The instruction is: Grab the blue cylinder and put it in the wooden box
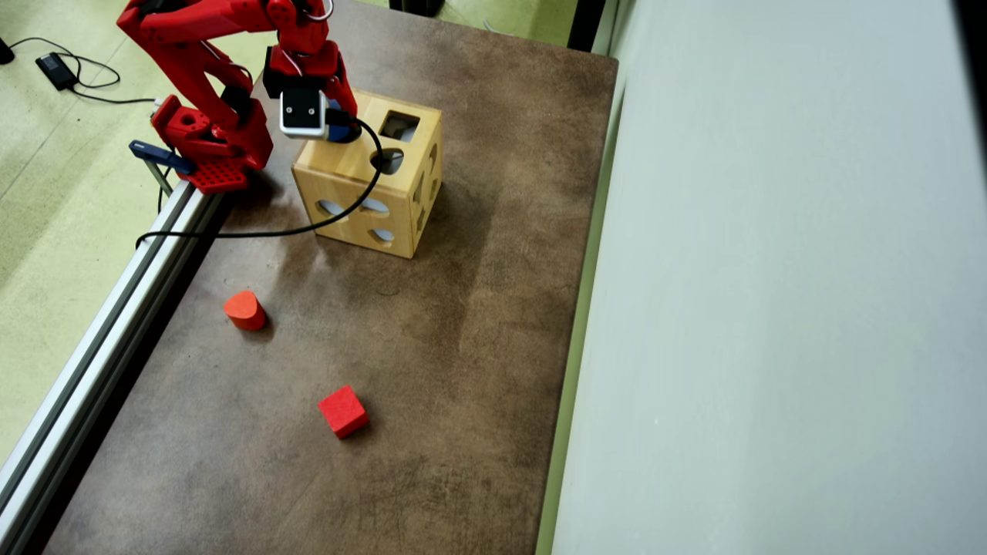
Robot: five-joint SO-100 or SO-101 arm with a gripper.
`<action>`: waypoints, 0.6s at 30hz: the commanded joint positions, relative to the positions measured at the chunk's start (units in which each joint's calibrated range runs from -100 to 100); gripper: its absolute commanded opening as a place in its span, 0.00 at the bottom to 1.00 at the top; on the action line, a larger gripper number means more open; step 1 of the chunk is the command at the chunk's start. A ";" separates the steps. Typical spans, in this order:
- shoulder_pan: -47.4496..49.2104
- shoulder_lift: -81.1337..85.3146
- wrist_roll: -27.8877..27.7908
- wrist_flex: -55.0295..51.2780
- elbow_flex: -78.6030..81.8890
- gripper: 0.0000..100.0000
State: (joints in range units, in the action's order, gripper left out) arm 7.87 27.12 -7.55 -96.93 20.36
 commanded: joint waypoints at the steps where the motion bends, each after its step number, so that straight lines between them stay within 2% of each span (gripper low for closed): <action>1: 0.08 -0.07 0.15 3.69 -0.41 0.02; 18: -0.07 -0.07 0.00 4.33 -0.15 0.02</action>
State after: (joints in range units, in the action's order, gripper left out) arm 7.87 27.12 -7.55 -92.90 20.36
